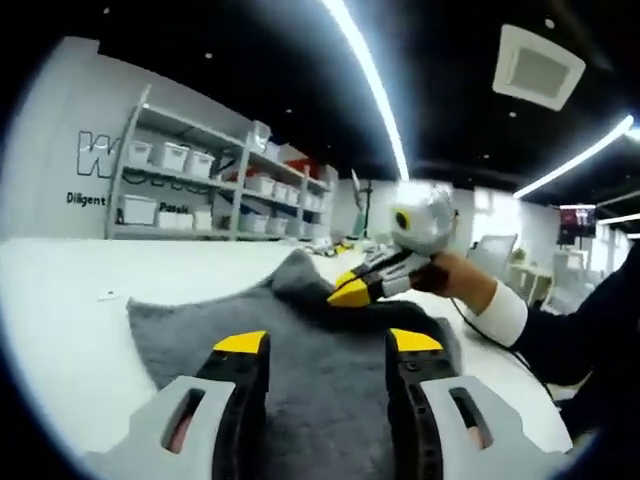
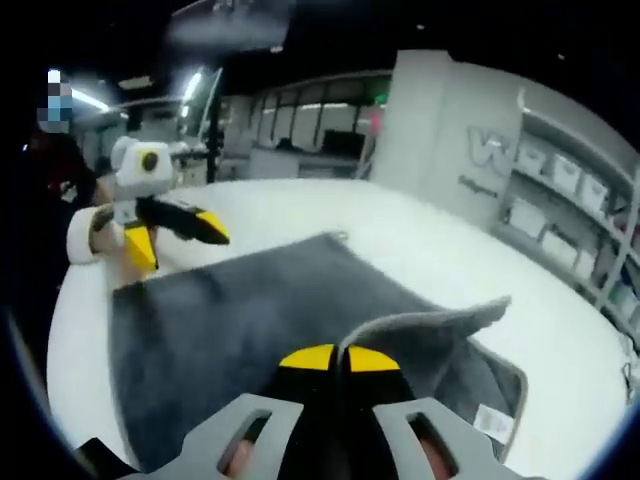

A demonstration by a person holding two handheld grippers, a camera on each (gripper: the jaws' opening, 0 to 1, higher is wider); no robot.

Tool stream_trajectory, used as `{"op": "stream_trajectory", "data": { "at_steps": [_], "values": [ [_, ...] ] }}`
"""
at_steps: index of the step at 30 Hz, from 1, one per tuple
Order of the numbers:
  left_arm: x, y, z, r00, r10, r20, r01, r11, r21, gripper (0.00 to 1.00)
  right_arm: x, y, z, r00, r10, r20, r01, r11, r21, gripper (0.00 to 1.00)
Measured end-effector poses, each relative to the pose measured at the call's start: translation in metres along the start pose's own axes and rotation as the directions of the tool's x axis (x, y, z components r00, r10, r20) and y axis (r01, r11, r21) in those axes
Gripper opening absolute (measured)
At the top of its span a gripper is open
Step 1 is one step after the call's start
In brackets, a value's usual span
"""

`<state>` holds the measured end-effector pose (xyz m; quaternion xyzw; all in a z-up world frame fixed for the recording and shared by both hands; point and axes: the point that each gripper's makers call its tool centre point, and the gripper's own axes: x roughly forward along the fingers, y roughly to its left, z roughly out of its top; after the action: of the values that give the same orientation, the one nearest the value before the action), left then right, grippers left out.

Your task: Open the folded towel by lifting each exposed corner and separating the folded layers until the towel lies flat within the target outline without major curled edges

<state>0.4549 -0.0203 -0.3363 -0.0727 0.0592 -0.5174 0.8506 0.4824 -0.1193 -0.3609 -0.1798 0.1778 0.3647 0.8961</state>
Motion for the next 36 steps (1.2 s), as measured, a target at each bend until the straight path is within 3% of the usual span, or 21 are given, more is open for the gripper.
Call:
{"op": "stream_trajectory", "data": {
  "at_steps": [3, 5, 7, 8, 15, 19, 23, 26, 30, 36],
  "values": [
    [0.008, 0.004, 0.001, 1.000, 0.017, -0.008, -0.017, 0.999, -0.044, 0.42, 0.007, 0.002, -0.008, 0.998, -0.018, -0.062, 0.012, 0.997, -0.081, 0.00],
    [0.017, 0.000, 0.001, 1.000, 0.005, 0.007, -0.004, 0.996, -0.092, 0.41, 0.015, 0.009, -0.013, 0.997, -0.029, -0.072, 0.021, 0.994, -0.108, 0.00],
    [0.024, 0.001, -0.006, 0.999, 0.023, -0.031, -0.026, 0.993, -0.111, 0.40, 0.018, 0.010, -0.018, 0.994, -0.032, -0.100, 0.019, 0.991, -0.131, 0.00],
    [0.027, 0.000, -0.005, 0.999, 0.024, -0.023, -0.027, 0.993, -0.113, 0.40, 0.017, 0.010, -0.019, 0.994, -0.036, -0.107, 0.020, 0.989, -0.143, 0.00],
    [0.037, -0.007, -0.007, 0.998, 0.061, -0.020, -0.064, 0.972, -0.227, 0.38, 0.014, 0.004, -0.017, 0.994, -0.058, -0.094, 0.041, 0.986, -0.164, 0.00],
    [0.038, -0.008, -0.002, 0.998, 0.057, -0.017, -0.059, 0.972, -0.227, 0.37, 0.017, 0.005, -0.015, 0.995, -0.064, -0.080, 0.052, 0.987, -0.150, 0.00],
    [0.041, -0.004, -0.007, 0.998, 0.060, -0.034, -0.067, 0.968, -0.241, 0.37, 0.021, 0.002, -0.014, 0.991, -0.086, -0.106, 0.059, 0.969, -0.238, 0.00],
    [0.042, -0.004, -0.015, 0.997, 0.061, -0.054, -0.072, 0.972, -0.222, 0.37, 0.026, 0.001, -0.012, 0.991, -0.092, -0.100, 0.065, 0.967, -0.246, 0.00],
    [0.040, 0.001, -0.020, 0.997, 0.050, -0.055, -0.062, 0.964, -0.260, 0.36, 0.033, 0.006, -0.016, 0.985, -0.126, -0.119, 0.079, 0.938, -0.336, 0.00],
    [0.040, 0.007, -0.028, 0.994, 0.068, -0.083, -0.085, 0.972, -0.219, 0.33, 0.035, 0.012, -0.016, 0.989, -0.099, -0.110, 0.057, 0.940, -0.336, 0.00]
  ]
}}
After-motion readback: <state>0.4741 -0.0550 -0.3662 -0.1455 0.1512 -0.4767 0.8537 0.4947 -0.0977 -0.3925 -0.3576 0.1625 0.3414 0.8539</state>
